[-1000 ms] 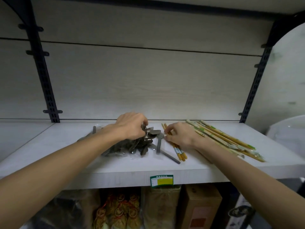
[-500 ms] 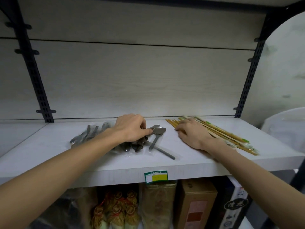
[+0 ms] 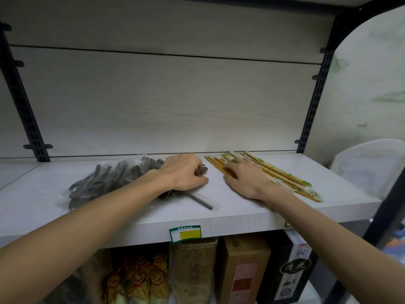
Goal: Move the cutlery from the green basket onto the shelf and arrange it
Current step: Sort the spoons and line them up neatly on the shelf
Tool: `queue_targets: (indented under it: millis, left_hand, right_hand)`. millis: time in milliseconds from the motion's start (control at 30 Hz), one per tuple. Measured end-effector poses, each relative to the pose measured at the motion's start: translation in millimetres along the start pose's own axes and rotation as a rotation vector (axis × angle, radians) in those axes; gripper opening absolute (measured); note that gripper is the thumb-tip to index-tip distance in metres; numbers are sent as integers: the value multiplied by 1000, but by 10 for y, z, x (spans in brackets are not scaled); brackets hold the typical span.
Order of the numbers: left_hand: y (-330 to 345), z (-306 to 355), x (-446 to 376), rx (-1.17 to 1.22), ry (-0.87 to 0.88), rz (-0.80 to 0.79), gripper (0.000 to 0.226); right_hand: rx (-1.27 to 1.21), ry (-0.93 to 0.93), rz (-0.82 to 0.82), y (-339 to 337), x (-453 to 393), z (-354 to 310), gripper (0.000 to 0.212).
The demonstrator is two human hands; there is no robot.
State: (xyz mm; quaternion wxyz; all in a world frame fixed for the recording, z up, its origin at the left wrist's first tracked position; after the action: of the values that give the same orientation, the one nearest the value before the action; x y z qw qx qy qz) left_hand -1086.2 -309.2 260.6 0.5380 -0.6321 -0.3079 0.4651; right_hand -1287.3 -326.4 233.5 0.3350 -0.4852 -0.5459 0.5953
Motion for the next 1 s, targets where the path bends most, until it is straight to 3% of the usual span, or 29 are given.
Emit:
queue_targets:
  millis: [167,400,533,633,767,933,1000]
  left_hand:
    - [83,-76,-13,-78,-24,-4,39]
    - [-33,-344,59,91,-133,74,49]
    - [-179,-562,164,95,-186,-41,44]
    - [-248,-650,285,99,-189,-149,46]
    - [-263,-746,399,184,-169,-211,65]
    - [-241,-915,530,245,-161,-242,44]
    - [-241,-1008,598,276,-175,-241,49]
  right_hand:
    - [-16,21,18,29,-3,-20,46]
    - [-20,-88,109,-111,-96,-264,44]
    - [-170,-250,53,-155,-163,-597,43]
    - [-200,-348,-52,-159,-202,-838,55]
    - [-220,-335,-154,-180,-269,-1016,63]
    - [-187,-326,-150,-145,-325,-1105,58]
    - [-189,-336,-134,-140,-315,-1158,53]
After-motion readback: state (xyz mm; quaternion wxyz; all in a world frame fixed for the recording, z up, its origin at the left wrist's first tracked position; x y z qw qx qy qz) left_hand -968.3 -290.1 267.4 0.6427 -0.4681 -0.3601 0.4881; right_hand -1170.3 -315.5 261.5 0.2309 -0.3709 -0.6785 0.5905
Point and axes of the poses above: each hand's wrist, its own x-axis away from the middle knuckle, its own y-axis out of the palm, z = x × y, the point moved 3 cm from there along -x, towards the middle knuckle, and after that the axes turned 1 degree about x, right-handed, at the moved point
